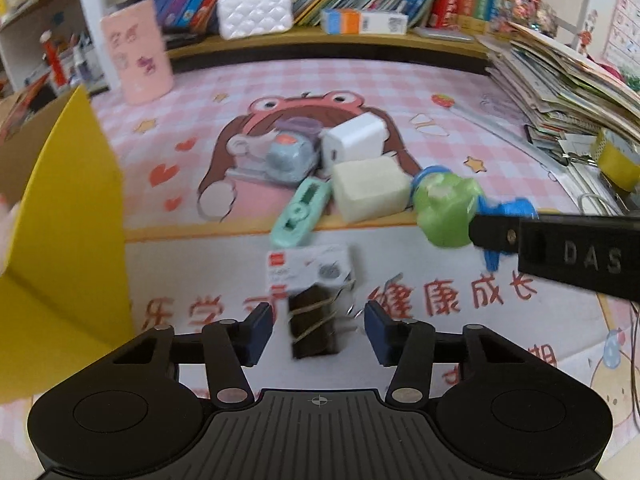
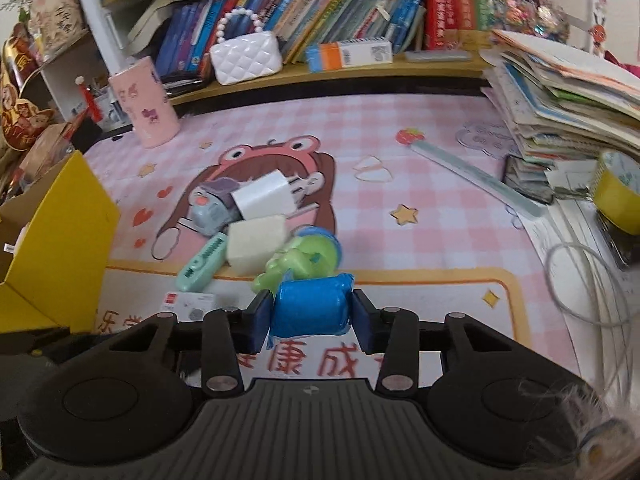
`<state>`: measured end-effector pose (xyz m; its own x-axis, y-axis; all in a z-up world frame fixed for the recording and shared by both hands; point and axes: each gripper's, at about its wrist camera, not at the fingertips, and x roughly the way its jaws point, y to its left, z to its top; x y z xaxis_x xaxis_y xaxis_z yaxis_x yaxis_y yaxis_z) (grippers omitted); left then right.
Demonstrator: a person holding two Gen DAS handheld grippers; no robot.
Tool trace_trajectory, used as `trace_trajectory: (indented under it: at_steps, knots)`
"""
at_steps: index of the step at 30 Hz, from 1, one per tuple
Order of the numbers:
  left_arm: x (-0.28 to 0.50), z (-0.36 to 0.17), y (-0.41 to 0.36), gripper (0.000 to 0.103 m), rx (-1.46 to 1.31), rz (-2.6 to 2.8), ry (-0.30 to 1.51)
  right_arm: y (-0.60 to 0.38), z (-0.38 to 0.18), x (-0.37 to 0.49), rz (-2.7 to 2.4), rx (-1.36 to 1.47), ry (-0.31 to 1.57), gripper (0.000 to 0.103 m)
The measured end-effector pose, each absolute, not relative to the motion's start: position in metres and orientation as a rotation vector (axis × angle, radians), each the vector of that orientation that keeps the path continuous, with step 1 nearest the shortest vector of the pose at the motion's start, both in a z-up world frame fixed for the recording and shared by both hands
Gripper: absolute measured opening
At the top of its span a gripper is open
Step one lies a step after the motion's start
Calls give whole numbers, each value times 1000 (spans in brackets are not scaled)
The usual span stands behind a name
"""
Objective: Organize objects
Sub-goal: 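Lift the blue cap and binder clip and carry them toward the yellow box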
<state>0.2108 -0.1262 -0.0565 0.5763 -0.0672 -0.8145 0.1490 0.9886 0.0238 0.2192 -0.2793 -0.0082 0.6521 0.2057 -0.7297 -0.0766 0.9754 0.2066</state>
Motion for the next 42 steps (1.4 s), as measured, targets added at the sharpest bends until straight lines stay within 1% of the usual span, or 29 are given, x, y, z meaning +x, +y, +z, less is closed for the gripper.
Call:
trace_trajectory:
  at_steps: [1,2,3,7,9,29,42]
  knots:
    - [212,-57,-129,44,100,-132,940,-280,-9,218,157,165,851,40]
    - [213,-57,-131,38,108,-135,937,-281,-9,217,154,167,855,40]
    - [214,-59,-132,29,119,-134,941,-282,-10,215,152,168,857,40]
    - [212,-58,-132,12,148,-104,928,-284,-12,212,152,175,866,40]
    - [209,-54,-130,7,142,-111,911,-282,-13,210,158,180,871,40]
    - [168,-27,-81,6,22,-77,845,-240,-6,182,224,145,894,40]
    - [124,-16,-11,6,-26,-32,826,-168,3,143,275,100,897,40]
